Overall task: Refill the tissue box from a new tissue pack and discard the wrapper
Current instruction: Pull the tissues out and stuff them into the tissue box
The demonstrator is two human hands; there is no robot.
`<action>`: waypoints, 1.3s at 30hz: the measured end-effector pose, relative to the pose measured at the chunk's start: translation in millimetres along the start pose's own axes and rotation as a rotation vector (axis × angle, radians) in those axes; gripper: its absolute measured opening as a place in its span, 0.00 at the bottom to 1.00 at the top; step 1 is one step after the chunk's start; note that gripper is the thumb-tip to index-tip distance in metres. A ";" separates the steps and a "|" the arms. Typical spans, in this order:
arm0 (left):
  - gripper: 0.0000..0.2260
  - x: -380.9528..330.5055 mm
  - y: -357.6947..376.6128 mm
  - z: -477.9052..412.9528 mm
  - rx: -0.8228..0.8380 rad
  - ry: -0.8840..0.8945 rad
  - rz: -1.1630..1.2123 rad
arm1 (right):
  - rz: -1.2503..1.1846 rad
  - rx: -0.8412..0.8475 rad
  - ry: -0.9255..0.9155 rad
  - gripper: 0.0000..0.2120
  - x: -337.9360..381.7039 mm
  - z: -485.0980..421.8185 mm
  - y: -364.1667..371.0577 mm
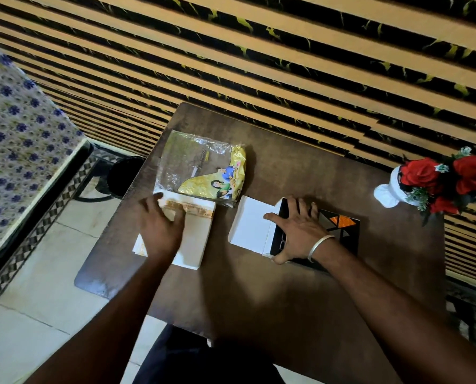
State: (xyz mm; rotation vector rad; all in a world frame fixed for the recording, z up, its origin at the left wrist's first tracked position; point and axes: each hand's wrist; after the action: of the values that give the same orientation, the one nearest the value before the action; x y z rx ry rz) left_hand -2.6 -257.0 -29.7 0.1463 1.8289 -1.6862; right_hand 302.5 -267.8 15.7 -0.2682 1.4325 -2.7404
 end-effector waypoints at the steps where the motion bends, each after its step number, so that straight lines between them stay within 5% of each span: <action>1: 0.30 10.2 -4.1 -7.1 0.032 -0.083 -0.064 | 0.000 0.001 0.000 0.54 2.1 -0.5 0.0; 6: 0.50 25.5 -8.5 -18.0 0.393 -0.304 -0.168 | -0.003 0.015 0.019 0.54 2.6 -1.0 -2.8; 13: 0.52 27.0 -6.7 -30.6 0.503 -0.328 -0.281 | 0.003 0.017 0.011 0.54 6.4 2.7 0.2; 19: 0.39 14.8 -21.7 -39.7 0.599 -0.403 -0.058 | -0.002 0.029 0.021 0.54 8.6 4.3 0.5; 27: 0.47 37.3 -18.3 -49.6 0.628 -0.391 0.020 | -0.009 0.030 0.040 0.54 9.6 4.0 -0.5; 32: 0.14 23.7 -33.4 -44.2 0.759 -0.370 0.248 | 0.004 0.033 0.042 0.54 9.7 3.4 -1.0; 39: 0.20 41.0 -38.2 -57.0 0.963 -0.446 0.259 | 0.008 0.043 0.052 0.55 10.5 3.7 -2.0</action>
State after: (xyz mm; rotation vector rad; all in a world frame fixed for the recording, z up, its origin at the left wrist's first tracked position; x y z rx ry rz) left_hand -74.8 -224.3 -19.6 0.3507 0.5537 -2.0525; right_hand 292.9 -270.8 20.9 -0.1912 1.3811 -2.7881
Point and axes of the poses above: each hand's wrist, its own z-axis away from the middle knuckle, its own y-axis out of the palm, x = y × z, and after that the axes turned 12 degrees about -z, right-handed
